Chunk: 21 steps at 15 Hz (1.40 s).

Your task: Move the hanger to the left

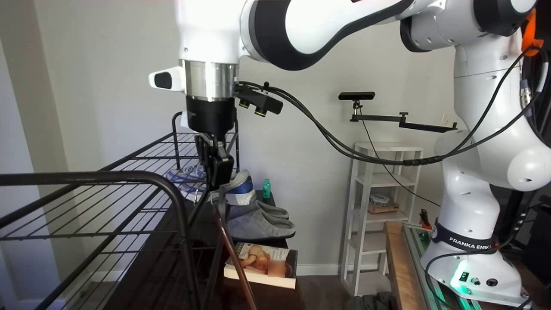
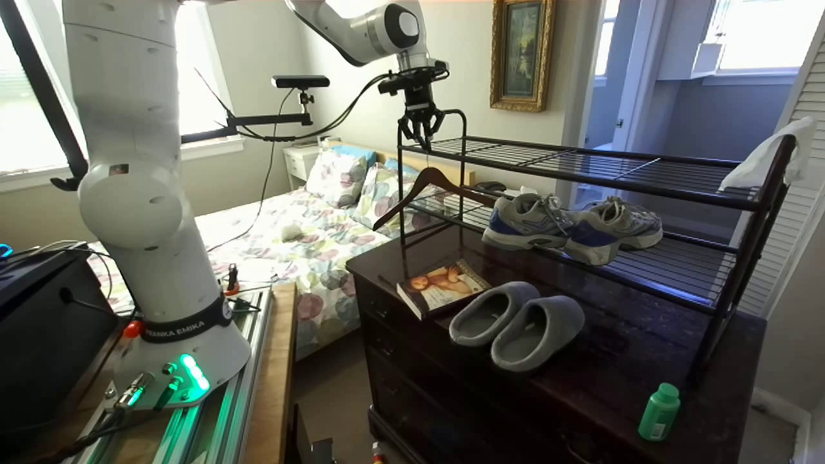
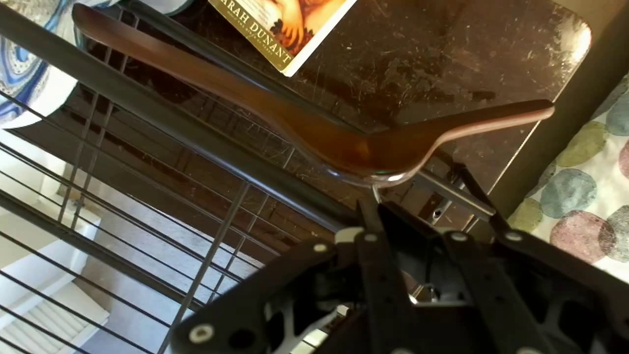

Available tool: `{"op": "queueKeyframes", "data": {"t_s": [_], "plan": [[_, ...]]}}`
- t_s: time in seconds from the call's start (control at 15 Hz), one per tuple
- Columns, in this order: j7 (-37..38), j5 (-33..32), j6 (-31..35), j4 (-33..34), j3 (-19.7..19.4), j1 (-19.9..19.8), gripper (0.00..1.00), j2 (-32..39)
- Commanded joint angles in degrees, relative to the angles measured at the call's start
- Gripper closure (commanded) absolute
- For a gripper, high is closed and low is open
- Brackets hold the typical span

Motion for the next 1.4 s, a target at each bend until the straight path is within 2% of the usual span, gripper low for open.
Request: {"op": "queueKeyframes", "data": {"t_s": [0.0,0.27,0.53,1.07,1.33], "plan": [[-1.92,0.68,4.39,0.17,0.35,0.37,0.98,1.53],[-3.27,2.46,5.58,-1.07,0.31,-0.34,0.98,1.69],[-2.23,1.60,7.88,-3.89,0.42,-0.05,0.98,-0.43],[-0.58,2.90,20.83,-17.66,0.54,-0.90,0.98,-8.95],[3.75,1.22,28.50,-23.84,0.19,-0.89,0.98,-12.85]]}}
